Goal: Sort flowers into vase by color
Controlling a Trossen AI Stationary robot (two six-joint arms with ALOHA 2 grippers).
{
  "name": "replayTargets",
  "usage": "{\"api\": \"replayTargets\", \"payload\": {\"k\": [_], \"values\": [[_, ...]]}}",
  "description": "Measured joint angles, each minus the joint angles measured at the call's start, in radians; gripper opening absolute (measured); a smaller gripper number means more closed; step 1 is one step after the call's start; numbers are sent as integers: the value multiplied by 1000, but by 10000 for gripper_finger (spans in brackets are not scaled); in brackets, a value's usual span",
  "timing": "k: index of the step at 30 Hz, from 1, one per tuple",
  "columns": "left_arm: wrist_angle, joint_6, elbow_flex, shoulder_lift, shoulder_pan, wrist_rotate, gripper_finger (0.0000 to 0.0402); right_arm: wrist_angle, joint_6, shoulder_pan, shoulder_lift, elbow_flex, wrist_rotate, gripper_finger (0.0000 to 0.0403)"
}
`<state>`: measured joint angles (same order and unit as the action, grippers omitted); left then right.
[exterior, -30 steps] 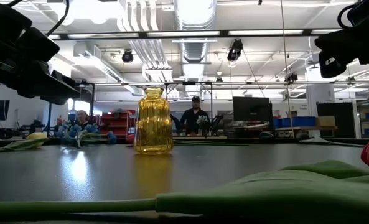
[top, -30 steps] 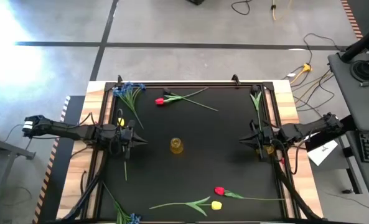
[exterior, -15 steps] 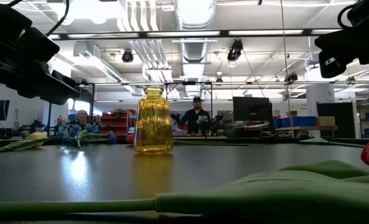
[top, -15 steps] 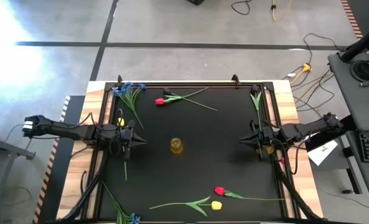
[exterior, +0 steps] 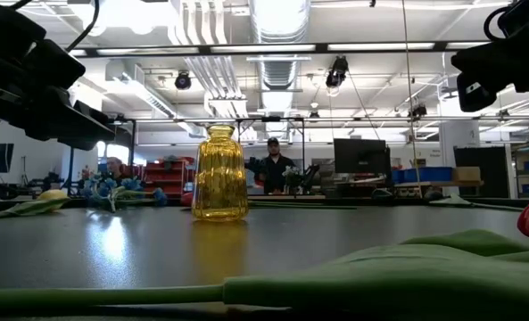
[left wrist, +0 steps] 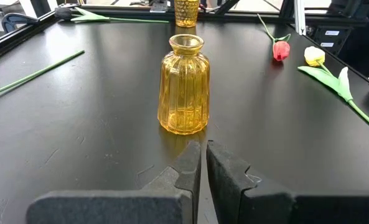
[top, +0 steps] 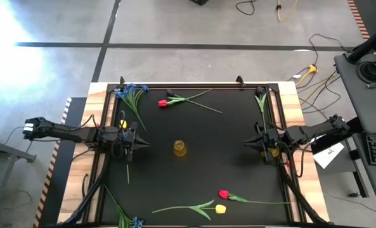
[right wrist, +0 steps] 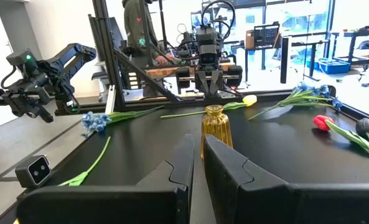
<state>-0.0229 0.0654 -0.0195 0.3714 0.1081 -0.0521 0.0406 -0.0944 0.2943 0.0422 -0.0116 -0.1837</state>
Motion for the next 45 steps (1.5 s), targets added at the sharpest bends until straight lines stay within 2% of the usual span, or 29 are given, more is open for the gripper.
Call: {"api": "replayTargets", "payload": {"k": [13,20,25,31,35,38,40,45], "values": [[0,0,0,0,0,0,13,2,-10,0,0,0,0,29],[0,0,0,0,0,0,13,157,-240,0,6,0,-27,29],[0,0,0,0,0,0,13,122,-268,0,88,-15,-92,28],[0,0,0,0,0,0,13,-181,-412,-1,309,-237,-262,29],[0,0,0,0,0,0,13,-319,-410,-22,508,-407,-291,29],[-1,0,0,0,0,0,13,-368,-415,-83,672,-513,-288,29],[-1,0,0,0,0,0,13,-365,-422,-149,782,-579,-261,36],[-1,0,0,0,0,0,13,-369,-332,-382,1074,-749,-55,91]]}}
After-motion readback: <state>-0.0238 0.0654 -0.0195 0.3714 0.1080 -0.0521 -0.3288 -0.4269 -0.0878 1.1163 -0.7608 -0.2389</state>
